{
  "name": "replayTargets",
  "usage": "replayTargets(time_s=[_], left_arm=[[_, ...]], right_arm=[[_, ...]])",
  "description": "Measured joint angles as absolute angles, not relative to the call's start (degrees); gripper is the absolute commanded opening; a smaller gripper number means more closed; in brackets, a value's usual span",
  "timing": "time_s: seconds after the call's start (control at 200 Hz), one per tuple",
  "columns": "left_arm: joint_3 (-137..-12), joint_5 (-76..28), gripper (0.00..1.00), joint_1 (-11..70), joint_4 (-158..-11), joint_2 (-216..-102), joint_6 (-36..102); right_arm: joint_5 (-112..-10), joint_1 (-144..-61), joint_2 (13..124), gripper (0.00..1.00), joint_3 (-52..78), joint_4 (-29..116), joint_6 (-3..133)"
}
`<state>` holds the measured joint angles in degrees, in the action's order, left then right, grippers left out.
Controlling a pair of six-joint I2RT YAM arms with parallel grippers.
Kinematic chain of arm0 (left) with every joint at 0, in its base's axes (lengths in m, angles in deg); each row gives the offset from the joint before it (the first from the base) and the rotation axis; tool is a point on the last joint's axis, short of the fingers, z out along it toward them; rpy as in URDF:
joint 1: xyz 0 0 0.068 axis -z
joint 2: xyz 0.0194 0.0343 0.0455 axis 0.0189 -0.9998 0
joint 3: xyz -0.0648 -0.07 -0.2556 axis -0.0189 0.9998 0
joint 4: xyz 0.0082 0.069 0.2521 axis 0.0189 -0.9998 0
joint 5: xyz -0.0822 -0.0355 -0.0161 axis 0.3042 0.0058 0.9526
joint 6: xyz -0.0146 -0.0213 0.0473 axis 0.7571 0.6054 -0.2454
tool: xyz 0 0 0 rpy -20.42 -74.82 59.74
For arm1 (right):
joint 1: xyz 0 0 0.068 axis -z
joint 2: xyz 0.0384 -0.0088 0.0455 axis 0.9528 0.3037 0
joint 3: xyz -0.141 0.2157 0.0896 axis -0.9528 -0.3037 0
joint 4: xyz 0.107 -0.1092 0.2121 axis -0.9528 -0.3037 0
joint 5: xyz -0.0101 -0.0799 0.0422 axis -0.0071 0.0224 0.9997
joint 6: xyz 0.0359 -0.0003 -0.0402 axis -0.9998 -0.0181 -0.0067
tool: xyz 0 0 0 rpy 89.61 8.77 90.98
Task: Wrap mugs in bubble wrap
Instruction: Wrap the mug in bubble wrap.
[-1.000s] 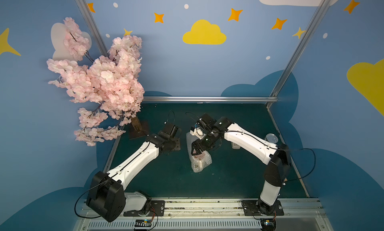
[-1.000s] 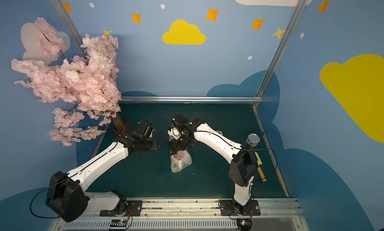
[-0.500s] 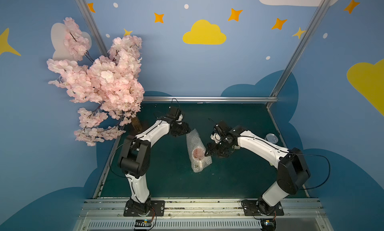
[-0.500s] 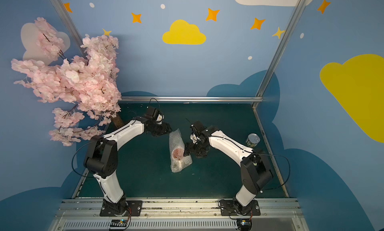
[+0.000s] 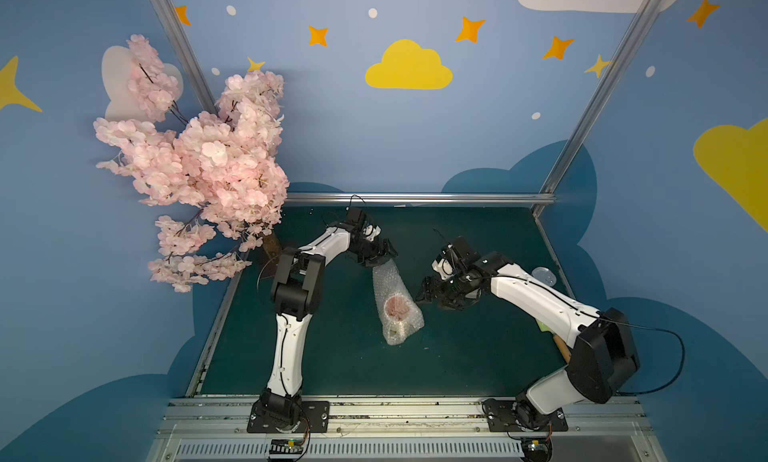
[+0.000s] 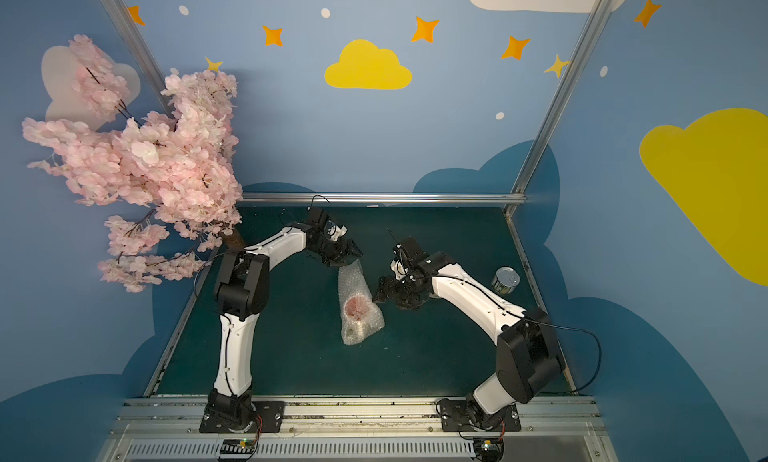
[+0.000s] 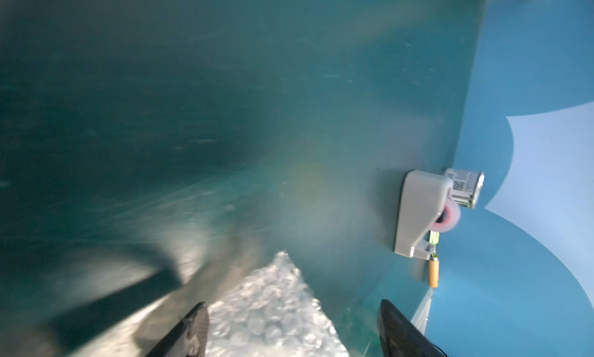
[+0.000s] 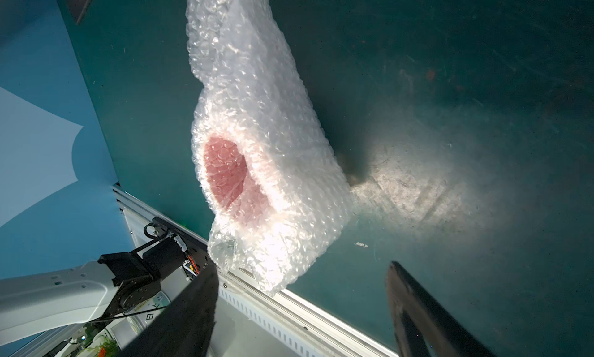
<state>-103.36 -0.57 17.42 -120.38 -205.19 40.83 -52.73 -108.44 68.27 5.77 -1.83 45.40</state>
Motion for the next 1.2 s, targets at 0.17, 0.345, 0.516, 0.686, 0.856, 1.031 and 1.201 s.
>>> replayTargets(time_s=[0.17,0.345,0.516,0.686,0.856,1.031,1.201], left_arm=[[-107.9,0.4,0.54,18.1,-123.8,-205.2,37.8],[-110.6,0.5,0.64,18.6,-128.2,-206.9,35.1],[-113.8,-0.7,0.63,19.5,-132.8,-210.6,32.9],[-118.6,-4.5,0.22,21.3,-138.2,-213.0,30.5],[-119.8,-7.8,0.03,22.6,-140.7,-212.8,29.5],[-117.4,-9.3,0.03,22.6,-140.0,-209.6,30.3],[-112.7,-9.4,0.03,22.5,-136.5,-201.4,31.8]], right_arm=[[-52.7,-108.0,68.4,0.81,5.9,-1.9,45.5],[-52.8,-107.3,70.8,0.81,9.1,-2.5,46.9],[-52.7,-105.4,75.6,0.81,15.9,-2.7,49.4],[-52.5,-104.5,76.9,0.81,18.8,-2.7,51.1],[-52.0,-104.4,76.9,0.81,18.5,-2.4,51.5],[-50.9,-104.1,79.1,0.81,18.9,-0.8,51.6],[-49.7,-103.7,84.5,0.8,21.3,2.5,51.4]])
